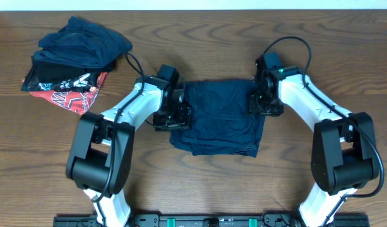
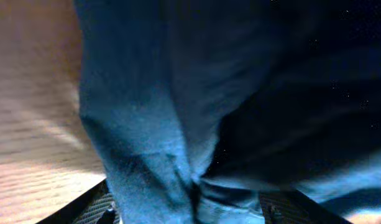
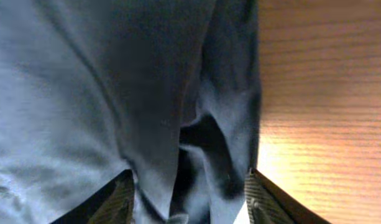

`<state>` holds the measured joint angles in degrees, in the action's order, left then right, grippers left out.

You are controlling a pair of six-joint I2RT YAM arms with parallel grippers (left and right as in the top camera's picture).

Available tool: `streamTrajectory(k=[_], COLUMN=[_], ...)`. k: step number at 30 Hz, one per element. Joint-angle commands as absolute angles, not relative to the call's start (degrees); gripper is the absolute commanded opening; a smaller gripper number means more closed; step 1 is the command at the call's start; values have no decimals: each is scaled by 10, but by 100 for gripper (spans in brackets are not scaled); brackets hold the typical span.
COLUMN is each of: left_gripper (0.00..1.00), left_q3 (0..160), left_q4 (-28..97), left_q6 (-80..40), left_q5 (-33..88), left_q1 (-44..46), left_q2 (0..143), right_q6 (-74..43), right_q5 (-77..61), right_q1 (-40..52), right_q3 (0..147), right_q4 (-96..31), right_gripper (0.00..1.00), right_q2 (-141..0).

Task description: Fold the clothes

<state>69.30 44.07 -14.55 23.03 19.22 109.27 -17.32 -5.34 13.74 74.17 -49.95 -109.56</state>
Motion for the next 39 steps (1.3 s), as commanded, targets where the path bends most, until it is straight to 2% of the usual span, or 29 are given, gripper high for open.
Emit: streamTrajectory(k=[1, 4, 7, 13, 16, 19, 25, 31, 39], left_gripper=[80, 90, 93, 93, 93, 93, 93, 93, 93], left_q3=[690, 690, 689, 687, 687, 687, 687, 687, 687], left_q4=[425, 409, 398, 398, 398, 398, 397, 397, 398], left_q6=[-147, -147, -147, -147, -147, -147, -147, -147, -147], left_q5=[246, 246, 246, 246, 246, 246, 246, 246, 246], left_q1=[181, 178, 178, 178, 178, 178, 178, 178, 178], left_q2=[1031, 1010, 1011, 1015, 1015, 1015, 1015, 1015, 1015], right_q6=[-162, -139, -122, -20, -2, 3, 6, 1, -39], right_q5=[-53, -77, -103, -228, -235, -247, -261, -339, -336], right_q1=[118, 102, 79, 30, 19, 18, 19, 36, 92], right_q3=[775, 783, 783, 758, 725, 676, 591, 522, 495], right_q4=[-515, -522, -538, -557, -544, -507, -419, -315, -229], right_gripper=[59, 72, 81, 83, 85, 86, 95, 95, 93], right_q2=[-1054, -1015, -992, -1007, -1020, -1024, -1024, -1024, -1024])
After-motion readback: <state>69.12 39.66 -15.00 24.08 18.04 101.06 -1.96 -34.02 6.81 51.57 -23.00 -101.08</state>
